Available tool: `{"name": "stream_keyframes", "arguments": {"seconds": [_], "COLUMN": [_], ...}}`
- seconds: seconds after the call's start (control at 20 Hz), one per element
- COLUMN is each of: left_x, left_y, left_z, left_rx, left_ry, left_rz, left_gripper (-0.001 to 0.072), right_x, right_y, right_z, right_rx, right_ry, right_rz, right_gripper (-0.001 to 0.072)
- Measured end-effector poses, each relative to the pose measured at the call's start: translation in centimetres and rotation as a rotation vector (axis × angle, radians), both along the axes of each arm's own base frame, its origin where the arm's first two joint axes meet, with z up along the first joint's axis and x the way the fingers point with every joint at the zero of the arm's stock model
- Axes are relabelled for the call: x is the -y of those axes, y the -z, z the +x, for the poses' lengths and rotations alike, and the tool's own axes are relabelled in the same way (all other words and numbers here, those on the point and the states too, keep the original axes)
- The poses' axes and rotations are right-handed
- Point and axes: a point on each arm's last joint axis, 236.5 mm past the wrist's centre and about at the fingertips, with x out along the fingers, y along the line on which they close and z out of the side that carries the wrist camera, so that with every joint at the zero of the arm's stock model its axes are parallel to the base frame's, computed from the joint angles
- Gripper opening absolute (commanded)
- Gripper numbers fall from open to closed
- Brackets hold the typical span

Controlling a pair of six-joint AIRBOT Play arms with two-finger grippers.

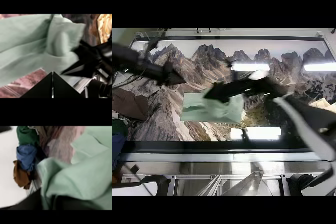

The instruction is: Fold the shirts.

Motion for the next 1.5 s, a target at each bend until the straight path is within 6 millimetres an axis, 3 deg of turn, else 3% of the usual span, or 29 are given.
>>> {"name": "stream_keyframes", "arguments": {"seconds": [0.05,0.1,0.2,0.3,0.4,0.5,0.55,0.6,0.8,0.9,0.95,1.05,1.2,1.4,1.5], "left_x": [-1.0,-1.6,-2.0,-1.9,-1.6,-0.8,-0.4,-0.2,0.5,0.5,0.4,-0.1,-0.6,-0.9,-1.3], "left_y": [0.7,1.5,3.1,4.7,5.9,6.4,6.7,6.8,6.0,5.4,4.8,3.8,3.1,2.8,2.7], "left_z": [-0.9,-1.7,-3.6,-5.0,-5.5,-5.8,-7.0,-6.8,-5.4,-4.9,-4.9,-4.7,-5.2,-5.5,-5.6], "left_rx": [-0.009,-0.017,-0.036,-0.056,-0.06,-0.055,-0.086,-0.079,-0.037,-0.02,-0.012,0.001,-0.008,-0.015,-0.019], "left_ry": [-0.029,-0.05,-0.071,-0.074,-0.085,-0.073,-0.027,-0.021,-0.006,-0.002,0.003,0.0,0.015,0.021,0.014], "left_rz": [0.0,0.001,-0.004,-0.002,0.001,-0.004,0.002,0.007,0.008,0.012,0.011,0.006,0.0,-0.002,-0.002], "left_gripper": [0.002,0.002,0.002,0.002,0.002,0.002,0.002,0.002,0.002,0.002,0.002,0.002,0.002,0.002,0.002], "right_x": [-2.7,-5.1,-8.0,-8.8,-7.9,-5.7,-4.5,-3.0,0.1,1.1,1.7,3.9,9.0,17.3,20.3], "right_y": [1.0,1.9,2.5,1.7,0.1,-1.8,-3.5,-4.6,-5.7,-4.7,-4.4,-3.7,-1.6,2.2,4.1], "right_z": [-0.5,-1.0,-2.0,-2.2,-2.0,-0.9,1.3,2.1,3.4,3.2,3.0,4.0,5.4,6.1,5.3], "right_rx": [0.003,0.001,-0.009,-0.017,-0.016,-0.009,0.015,0.025,0.017,0.009,-0.001,-0.005,-0.037,-0.11,-0.165], "right_ry": [-0.009,-0.02,-0.045,-0.067,-0.097,-0.104,-0.04,-0.034,-0.029,-0.05,-0.063,-0.046,-0.013,0.052,0.071], "right_rz": [0.004,0.013,0.04,0.068,0.091,0.088,0.106,0.106,0.085,0.042,0.025,-0.029,-0.171,-0.423,-0.503], "right_gripper": [0.0413,0.0318,0.0296,0.0295,0.0293,0.0298,0.0306,0.0307,0.0294,0.0285,0.0225,0.0227,0.0226,0.0239,0.0516]}}
